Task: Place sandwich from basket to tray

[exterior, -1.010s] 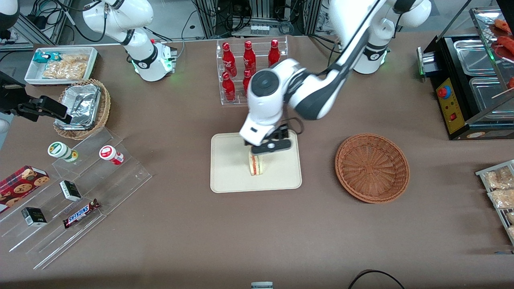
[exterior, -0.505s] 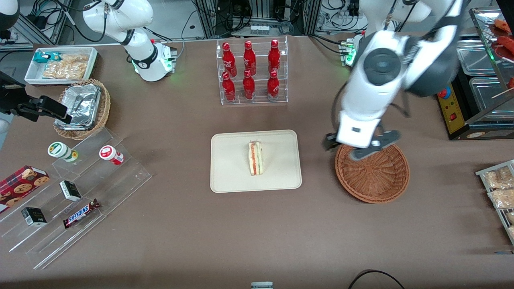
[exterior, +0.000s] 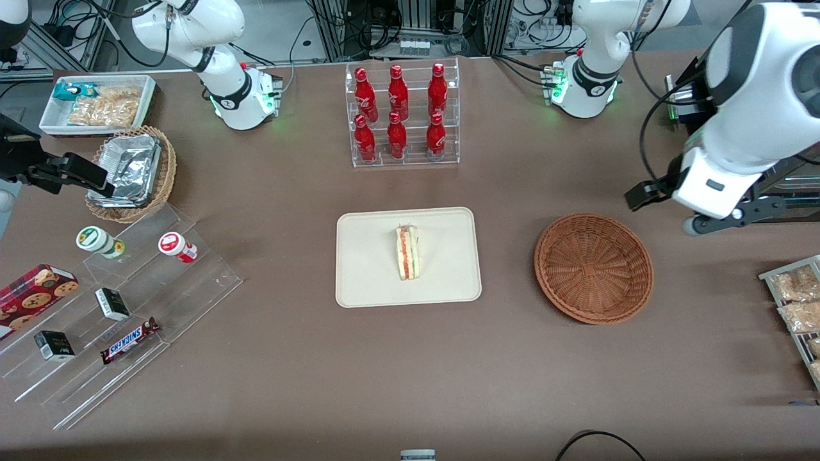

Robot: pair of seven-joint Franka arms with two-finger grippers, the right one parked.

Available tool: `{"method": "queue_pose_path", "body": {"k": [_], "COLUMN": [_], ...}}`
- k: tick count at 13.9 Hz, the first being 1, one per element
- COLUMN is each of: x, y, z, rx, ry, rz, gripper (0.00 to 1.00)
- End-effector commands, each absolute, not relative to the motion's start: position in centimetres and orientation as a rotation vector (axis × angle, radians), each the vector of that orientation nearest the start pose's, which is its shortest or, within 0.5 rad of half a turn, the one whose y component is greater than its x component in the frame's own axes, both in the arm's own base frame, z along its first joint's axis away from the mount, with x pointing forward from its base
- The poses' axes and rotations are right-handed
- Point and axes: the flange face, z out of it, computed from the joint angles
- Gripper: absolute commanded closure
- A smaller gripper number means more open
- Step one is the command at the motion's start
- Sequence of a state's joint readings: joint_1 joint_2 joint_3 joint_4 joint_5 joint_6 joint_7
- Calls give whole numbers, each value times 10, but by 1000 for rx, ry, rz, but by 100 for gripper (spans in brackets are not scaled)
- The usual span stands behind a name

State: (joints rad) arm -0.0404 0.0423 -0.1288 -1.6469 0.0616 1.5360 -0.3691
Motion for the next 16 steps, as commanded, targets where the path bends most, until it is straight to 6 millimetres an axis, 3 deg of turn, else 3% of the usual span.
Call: {"method": "queue_pose_path", "body": {"k": [1, 4, 6, 10, 12, 16], "x": [530, 527, 535, 540, 541, 539], "y": [-65, -37, -35, -32, -17, -18], "z": [584, 599, 606, 617, 623, 627], "rx": [-3044, -3080, -3092, -3106, -3165, -3169], "ry": [-232, -163, -158, 70, 54, 50], "rz": [209, 228, 199, 103, 59, 57], "gripper": [0, 0, 0, 0, 0, 0]}}
